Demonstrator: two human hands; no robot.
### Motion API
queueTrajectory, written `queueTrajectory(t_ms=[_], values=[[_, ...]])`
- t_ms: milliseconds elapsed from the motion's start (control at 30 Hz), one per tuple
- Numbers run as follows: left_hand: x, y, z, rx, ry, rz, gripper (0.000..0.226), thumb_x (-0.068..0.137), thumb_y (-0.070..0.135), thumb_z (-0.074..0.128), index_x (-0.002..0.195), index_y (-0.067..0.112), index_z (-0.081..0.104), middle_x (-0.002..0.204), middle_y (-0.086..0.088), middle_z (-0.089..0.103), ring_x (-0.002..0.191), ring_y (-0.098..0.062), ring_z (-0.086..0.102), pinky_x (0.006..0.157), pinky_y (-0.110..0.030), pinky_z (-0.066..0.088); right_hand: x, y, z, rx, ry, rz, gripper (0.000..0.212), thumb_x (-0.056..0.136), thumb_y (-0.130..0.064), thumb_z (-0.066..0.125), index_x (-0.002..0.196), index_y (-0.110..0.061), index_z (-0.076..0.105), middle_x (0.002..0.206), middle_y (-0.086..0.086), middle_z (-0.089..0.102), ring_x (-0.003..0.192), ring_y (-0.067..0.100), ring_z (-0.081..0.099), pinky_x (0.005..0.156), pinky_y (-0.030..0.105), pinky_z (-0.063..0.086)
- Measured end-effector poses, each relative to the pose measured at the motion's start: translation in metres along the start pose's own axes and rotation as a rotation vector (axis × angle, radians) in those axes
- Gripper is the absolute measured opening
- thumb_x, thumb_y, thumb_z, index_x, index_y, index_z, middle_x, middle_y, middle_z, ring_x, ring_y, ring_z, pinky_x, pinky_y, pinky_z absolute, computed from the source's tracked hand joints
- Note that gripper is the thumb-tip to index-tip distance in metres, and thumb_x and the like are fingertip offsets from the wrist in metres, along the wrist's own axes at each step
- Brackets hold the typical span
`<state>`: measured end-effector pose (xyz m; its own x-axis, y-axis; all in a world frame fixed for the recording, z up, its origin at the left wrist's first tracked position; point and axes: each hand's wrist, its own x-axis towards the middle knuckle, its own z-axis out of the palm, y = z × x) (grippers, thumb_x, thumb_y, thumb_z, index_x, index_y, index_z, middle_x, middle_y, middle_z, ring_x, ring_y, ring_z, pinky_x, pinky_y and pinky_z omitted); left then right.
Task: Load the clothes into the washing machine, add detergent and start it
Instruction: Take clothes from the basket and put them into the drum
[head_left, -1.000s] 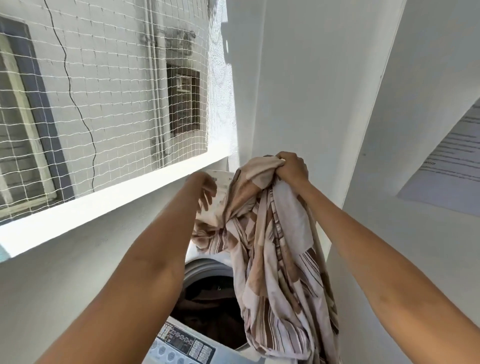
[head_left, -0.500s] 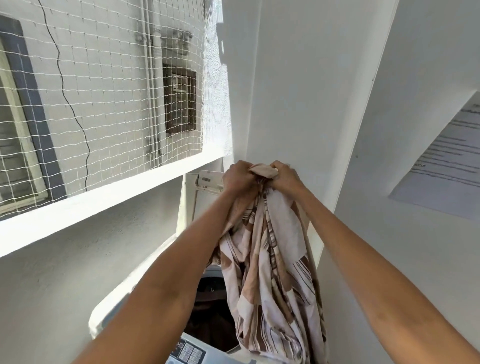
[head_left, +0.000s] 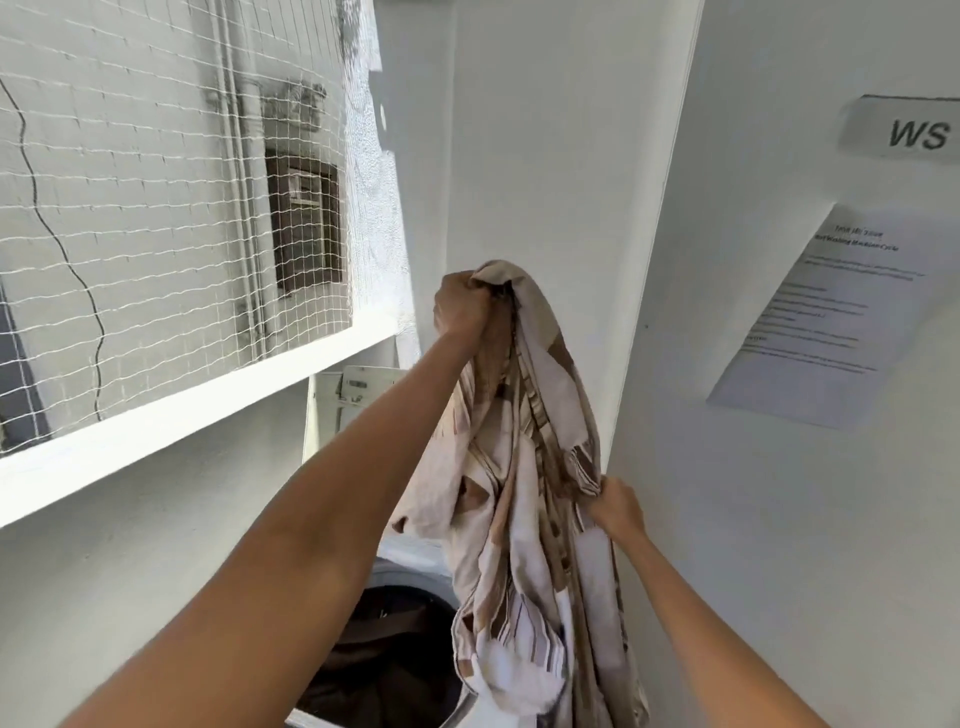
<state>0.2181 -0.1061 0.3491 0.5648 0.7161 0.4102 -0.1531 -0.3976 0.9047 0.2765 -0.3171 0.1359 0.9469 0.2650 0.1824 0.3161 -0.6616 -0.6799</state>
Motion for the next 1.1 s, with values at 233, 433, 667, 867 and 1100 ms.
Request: queueTrajectory(t_ms=[233,433,667,867,1100], values=[[0.041,-0.037,-0.063,0.154,0.122,-0.140,0.025,0.083,0.024,0.059,0.095,0.004,0.067,0.095,-0.017,0.070,0.088,-0.032,0.067,0.066,-0.033,0.048,0.037,-0.110,-0.061,0.189,0.160,-0.094,0.014,0.083,-0.006,0.057,0.071,-0.002,0.065,0.079,0.021,0.066,0.082,0.026,0.062,0.061,0.031,0.035],[0.044,-0.056,-0.088,0.269,0.106,-0.170,0.030,0.085,0.026,0.060,0.097,0.001,0.069,0.100,-0.020,0.070,0.092,-0.035,0.066,0.067,-0.033,0.047,0.049,-0.232,-0.072,0.497,0.131,-0.176,0.032,0.085,-0.002,0.046,0.055,-0.014,0.046,0.061,0.000,0.049,0.059,0.013,0.046,0.045,0.022,0.038],[0.041,-0.045,-0.103,0.267,0.079,-0.065,0.028,0.080,0.024,0.064,0.090,-0.002,0.069,0.092,-0.021,0.070,0.090,-0.035,0.066,0.062,-0.034,0.044,0.054,-0.308,-0.075,0.589,0.116,-0.253,0.027,0.088,-0.007,0.046,0.061,-0.013,0.050,0.068,0.001,0.053,0.069,0.017,0.054,0.056,0.026,0.043],[0.025,-0.029,-0.101,-0.079,-0.133,-0.008,0.031,0.081,0.020,0.058,0.111,0.012,0.053,0.088,-0.011,0.061,0.069,-0.019,0.055,0.057,-0.027,0.042,0.047,-0.307,-0.066,0.517,0.060,-0.261,0.020,0.084,-0.006,0.048,0.065,-0.012,0.052,0.069,0.002,0.055,0.074,0.021,0.055,0.060,0.028,0.043],[0.004,-0.040,-0.080,-0.157,-0.377,-0.030,0.036,0.082,0.032,0.072,0.111,0.015,0.058,0.098,-0.004,0.066,0.090,-0.021,0.066,0.071,-0.031,0.057,0.034,-0.289,-0.070,0.608,-0.320,-0.335,0.038,0.075,0.011,0.039,0.103,0.004,0.063,0.079,0.012,0.057,0.076,0.022,0.058,0.079,0.035,0.055]])
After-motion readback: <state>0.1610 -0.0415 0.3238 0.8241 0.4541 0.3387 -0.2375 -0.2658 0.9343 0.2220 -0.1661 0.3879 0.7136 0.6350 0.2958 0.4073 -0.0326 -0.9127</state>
